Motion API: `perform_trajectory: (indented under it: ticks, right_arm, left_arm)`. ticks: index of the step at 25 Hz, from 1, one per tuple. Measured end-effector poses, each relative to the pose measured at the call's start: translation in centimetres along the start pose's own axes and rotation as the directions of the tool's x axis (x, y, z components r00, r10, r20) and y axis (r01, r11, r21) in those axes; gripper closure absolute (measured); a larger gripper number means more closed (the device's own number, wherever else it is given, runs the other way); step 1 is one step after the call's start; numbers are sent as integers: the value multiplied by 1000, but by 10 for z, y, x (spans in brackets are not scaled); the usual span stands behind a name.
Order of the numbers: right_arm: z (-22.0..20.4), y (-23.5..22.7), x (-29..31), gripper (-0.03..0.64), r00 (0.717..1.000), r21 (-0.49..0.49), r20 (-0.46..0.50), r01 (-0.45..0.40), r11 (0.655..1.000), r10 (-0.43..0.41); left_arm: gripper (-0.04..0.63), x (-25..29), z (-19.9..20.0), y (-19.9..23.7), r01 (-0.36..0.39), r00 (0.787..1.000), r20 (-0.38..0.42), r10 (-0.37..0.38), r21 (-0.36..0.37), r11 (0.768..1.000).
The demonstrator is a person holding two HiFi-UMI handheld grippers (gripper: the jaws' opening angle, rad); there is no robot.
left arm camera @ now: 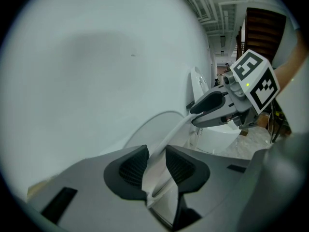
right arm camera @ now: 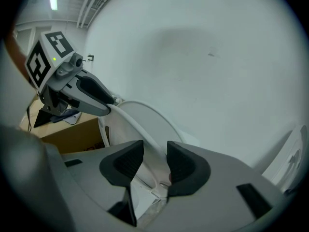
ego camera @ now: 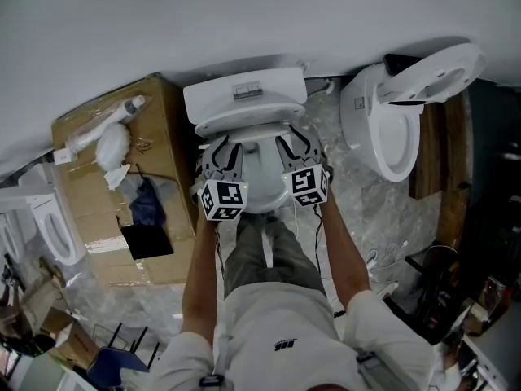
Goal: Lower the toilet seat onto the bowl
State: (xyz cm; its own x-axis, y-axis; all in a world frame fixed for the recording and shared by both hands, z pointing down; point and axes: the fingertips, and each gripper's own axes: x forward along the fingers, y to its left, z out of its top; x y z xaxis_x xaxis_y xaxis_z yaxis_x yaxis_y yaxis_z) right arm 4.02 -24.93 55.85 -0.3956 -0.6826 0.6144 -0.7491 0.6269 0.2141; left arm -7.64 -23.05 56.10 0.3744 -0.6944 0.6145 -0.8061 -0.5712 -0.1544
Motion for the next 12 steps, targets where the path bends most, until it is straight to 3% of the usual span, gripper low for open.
perform_trajectory:
  ticks: [12]
  right_arm:
    - [-17, 17, -23, 462, 1000, -1, 2, -13, 1000, 13]
  left_arm:
    - [459, -20, -15, -24, -9, 1000, -6, 9, -4, 1000]
